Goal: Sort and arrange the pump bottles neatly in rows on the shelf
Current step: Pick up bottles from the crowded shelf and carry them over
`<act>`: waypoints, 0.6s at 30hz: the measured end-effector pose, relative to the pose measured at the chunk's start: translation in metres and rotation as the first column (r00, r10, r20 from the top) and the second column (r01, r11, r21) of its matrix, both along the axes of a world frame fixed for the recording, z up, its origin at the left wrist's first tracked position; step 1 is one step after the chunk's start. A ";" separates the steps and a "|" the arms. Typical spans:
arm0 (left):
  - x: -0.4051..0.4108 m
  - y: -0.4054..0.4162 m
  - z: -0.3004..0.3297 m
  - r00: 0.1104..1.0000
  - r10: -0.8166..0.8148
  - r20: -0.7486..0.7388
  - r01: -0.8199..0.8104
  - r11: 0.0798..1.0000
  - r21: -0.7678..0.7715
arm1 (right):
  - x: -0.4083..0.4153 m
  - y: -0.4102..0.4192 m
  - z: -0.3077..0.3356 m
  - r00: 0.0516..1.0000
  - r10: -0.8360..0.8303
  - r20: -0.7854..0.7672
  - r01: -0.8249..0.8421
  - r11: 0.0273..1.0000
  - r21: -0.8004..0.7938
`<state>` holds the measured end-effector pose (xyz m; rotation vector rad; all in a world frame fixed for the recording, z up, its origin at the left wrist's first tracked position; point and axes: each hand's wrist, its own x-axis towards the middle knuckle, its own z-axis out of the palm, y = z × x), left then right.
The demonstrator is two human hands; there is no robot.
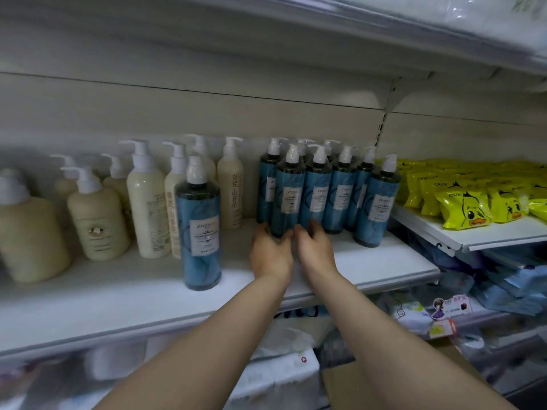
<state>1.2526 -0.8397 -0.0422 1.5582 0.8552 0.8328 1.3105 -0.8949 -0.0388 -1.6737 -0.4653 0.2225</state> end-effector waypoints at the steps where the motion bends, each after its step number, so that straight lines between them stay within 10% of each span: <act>1: -0.012 -0.003 0.001 1.000 -0.007 -0.023 0.008 1.000 0.013 | -0.009 0.000 0.002 1.000 0.012 -0.019 -0.012 1.000 0.014; 7: -0.093 -0.016 0.008 0.999 -0.036 0.019 0.033 0.987 0.158 | -0.058 0.009 0.014 0.990 0.136 -0.042 -0.133 0.989 0.056; 13: -0.152 0.016 0.014 0.933 0.296 0.204 -0.346 0.891 0.292 | -0.095 0.028 0.013 0.962 0.265 -0.062 -0.257 0.959 0.117; 18: -0.153 0.046 0.010 0.977 0.188 0.101 -0.204 0.962 0.183 | -0.109 0.037 0.007 0.948 0.310 -0.075 -0.300 0.946 0.119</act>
